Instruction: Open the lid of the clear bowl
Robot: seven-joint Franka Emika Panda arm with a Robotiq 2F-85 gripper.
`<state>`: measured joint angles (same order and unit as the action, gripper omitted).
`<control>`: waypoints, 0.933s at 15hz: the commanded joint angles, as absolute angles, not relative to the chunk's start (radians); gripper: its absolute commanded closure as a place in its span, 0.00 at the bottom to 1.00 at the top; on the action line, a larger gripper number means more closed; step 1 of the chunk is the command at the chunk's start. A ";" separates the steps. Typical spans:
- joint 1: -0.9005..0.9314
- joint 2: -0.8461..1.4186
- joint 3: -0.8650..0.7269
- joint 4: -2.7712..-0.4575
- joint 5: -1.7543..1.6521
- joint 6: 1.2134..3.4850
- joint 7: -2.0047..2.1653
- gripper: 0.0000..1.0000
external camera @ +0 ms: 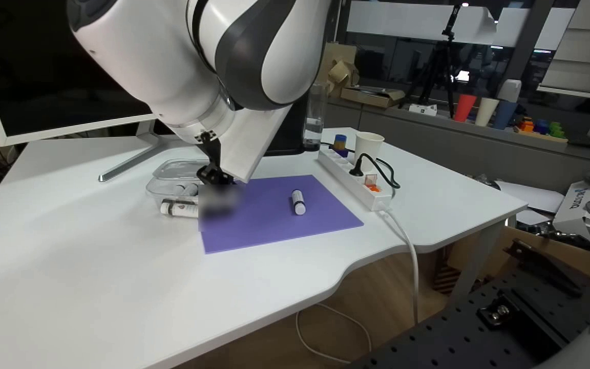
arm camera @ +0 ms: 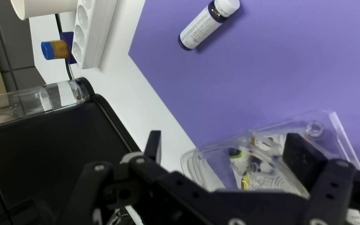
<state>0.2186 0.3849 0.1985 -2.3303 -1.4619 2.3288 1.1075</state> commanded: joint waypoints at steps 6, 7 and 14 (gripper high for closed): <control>0.214 0.355 0.198 -2.283 -1.576 2.320 1.239 0.00; 0.212 0.347 0.198 -2.272 -1.582 2.317 1.245 0.00; 0.192 0.296 0.189 -2.178 -1.594 2.311 1.270 0.00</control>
<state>0.2007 0.3209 0.1972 -2.2079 -1.5679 2.3206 1.2207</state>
